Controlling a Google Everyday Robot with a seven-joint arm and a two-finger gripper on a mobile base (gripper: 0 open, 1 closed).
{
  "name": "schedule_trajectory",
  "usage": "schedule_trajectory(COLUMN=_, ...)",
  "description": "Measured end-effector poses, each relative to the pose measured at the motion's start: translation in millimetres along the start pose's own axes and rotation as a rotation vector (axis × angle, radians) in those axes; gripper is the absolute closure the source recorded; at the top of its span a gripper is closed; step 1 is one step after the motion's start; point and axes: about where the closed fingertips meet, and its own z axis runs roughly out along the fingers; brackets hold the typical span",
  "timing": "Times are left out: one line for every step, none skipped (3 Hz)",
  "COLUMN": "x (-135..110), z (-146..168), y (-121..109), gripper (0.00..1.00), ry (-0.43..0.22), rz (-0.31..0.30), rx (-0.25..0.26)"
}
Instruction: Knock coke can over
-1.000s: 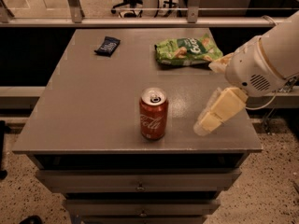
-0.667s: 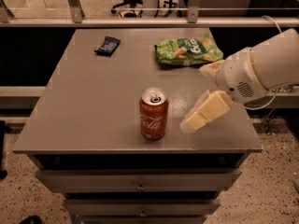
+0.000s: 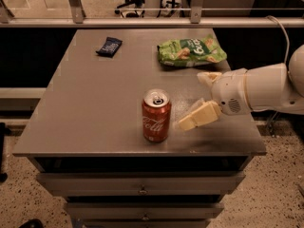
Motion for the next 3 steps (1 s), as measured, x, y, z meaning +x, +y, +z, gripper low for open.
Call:
schedule_trajectory(x=-1.7, z=13.5, y=-3.6, gripper=0.0, ry=-0.063, rz=0.022, rx=0.019)
schedule_trajectory(x=-11.9, z=25.4, y=2.6, gripper=0.0, ry=-0.11, rz=0.042, rx=0.014)
schedule_trajectory(x=-20.9, z=33.2, y=14.4, gripper=0.0, ry=-0.14, rz=0.064, rx=-0.001)
